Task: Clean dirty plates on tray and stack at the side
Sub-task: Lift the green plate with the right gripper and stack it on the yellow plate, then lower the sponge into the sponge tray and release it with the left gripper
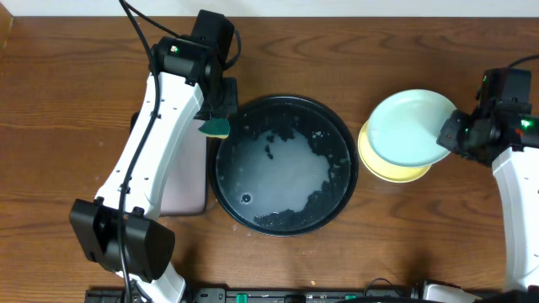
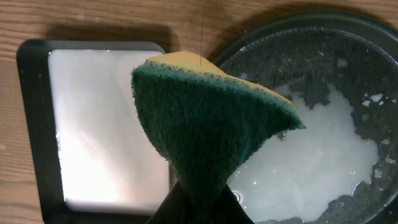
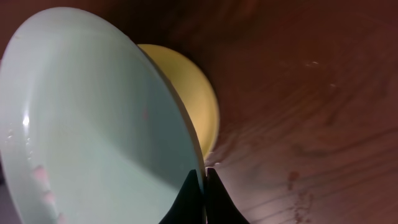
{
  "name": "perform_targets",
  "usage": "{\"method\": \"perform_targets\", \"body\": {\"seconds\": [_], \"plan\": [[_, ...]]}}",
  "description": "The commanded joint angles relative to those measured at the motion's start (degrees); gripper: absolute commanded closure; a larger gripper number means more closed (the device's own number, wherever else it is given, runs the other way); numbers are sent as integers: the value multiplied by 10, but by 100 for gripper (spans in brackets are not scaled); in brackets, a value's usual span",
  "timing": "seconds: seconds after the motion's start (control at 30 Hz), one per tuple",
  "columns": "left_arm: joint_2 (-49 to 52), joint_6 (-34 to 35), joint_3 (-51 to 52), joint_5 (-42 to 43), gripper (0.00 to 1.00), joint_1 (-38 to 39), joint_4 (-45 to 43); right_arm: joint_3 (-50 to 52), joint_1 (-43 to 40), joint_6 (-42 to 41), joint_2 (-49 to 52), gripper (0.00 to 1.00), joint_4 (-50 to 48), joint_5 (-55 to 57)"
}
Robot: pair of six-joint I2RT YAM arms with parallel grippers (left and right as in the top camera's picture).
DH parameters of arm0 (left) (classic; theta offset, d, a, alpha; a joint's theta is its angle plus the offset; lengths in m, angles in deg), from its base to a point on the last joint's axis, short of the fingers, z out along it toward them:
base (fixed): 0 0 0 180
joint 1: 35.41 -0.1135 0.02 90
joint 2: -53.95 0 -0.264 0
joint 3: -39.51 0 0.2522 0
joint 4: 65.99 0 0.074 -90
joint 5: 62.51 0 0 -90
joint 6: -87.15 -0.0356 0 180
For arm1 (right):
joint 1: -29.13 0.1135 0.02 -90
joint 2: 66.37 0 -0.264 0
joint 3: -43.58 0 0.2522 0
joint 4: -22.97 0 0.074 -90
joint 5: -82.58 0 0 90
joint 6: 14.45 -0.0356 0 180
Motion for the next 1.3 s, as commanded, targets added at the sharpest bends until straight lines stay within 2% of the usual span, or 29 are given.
{"method": "perform_targets", "body": {"seconds": [0.0,0.33,0.37,0.53,0.73,0.93,0.97,1.27], "plan": [[0,-9,-9,-3,92,-2,2,30,-7,0,18,99,-19,29],[0,-10,-9,-3,92,-3,2,82,-5,1,99,97,-91,24],[0,-10,-9,-3,92,-3,2,82,-6,1,104,92,-91,18],[0,-23,-9,-3,92,-15,15,78,-2,45,107,48,-93,-39],[0,-42,-7,-3,92,-53,52,47,17,62,71,38,-70,-64],[0,-47,35,-3,92,-111,45,15,48,63,11,4,-58,-64],[0,-47,49,-3,92,-120,36,14,53,63,3,1,-59,-64],[0,-46,220,2,92,-171,-102,14,81,64,-22,1,-43,-63]]}}
